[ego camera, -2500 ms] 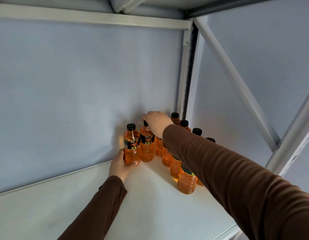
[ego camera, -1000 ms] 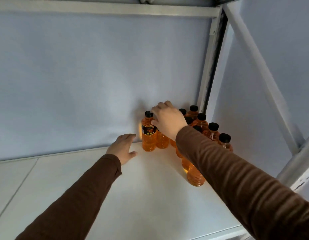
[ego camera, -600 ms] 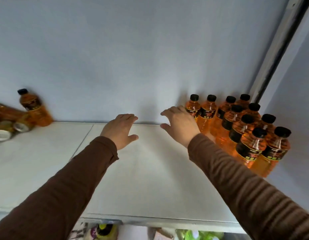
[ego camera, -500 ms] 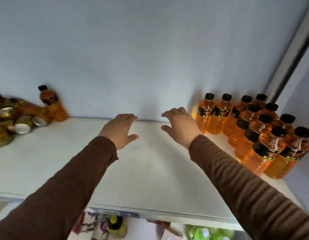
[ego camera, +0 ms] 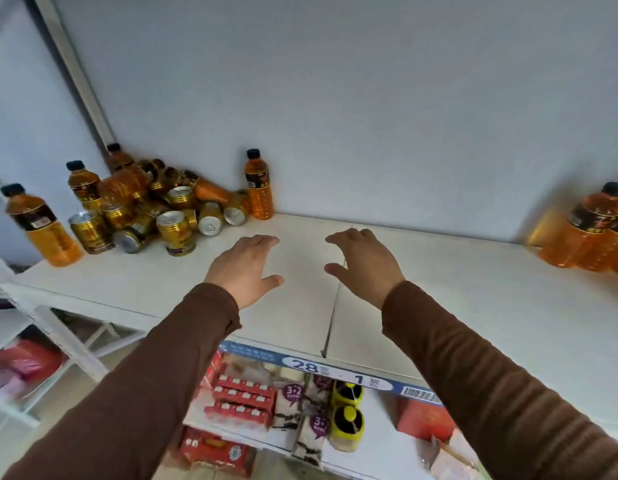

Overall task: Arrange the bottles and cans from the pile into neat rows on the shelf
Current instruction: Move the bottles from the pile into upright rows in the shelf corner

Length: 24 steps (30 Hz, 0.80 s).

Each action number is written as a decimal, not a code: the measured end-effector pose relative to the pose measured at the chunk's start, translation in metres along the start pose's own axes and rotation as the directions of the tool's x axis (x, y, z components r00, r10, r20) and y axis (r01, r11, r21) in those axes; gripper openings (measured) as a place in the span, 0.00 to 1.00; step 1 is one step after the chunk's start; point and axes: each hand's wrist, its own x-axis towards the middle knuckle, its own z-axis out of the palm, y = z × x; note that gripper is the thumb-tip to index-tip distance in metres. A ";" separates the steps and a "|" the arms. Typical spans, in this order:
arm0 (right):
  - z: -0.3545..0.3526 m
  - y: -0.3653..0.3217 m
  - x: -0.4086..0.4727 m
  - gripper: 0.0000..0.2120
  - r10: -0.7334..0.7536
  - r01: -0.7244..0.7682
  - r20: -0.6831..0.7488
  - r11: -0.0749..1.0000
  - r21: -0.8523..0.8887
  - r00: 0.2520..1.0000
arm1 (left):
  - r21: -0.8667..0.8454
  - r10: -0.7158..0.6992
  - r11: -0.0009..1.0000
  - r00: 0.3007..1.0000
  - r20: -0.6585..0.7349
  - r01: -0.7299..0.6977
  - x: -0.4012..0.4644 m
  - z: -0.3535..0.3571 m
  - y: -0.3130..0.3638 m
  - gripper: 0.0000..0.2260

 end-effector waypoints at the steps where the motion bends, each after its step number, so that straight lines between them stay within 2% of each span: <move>1: 0.006 -0.013 0.007 0.25 -0.011 0.011 0.009 1.000 0.002 1.000 | -0.005 -0.007 1.000 1.000 -0.003 0.007 -0.003 -0.002 -0.013 0.32; 9: 0.048 -0.080 0.081 0.25 -0.092 0.091 0.029 0.996 0.026 0.995 | -0.032 -0.085 0.996 0.994 -0.064 0.084 0.001 -0.010 -0.103 0.32; 16: 0.080 -0.130 0.147 0.25 -0.156 0.157 -0.020 0.979 0.127 0.988 | -0.029 -0.130 0.991 0.983 -0.126 0.127 0.010 -0.033 -0.173 0.31; 24: 0.107 -0.214 0.202 0.25 -0.235 0.250 -0.094 0.945 0.211 0.967 | -0.043 -0.215 0.977 0.939 -0.270 0.211 -0.010 -0.062 -0.269 0.31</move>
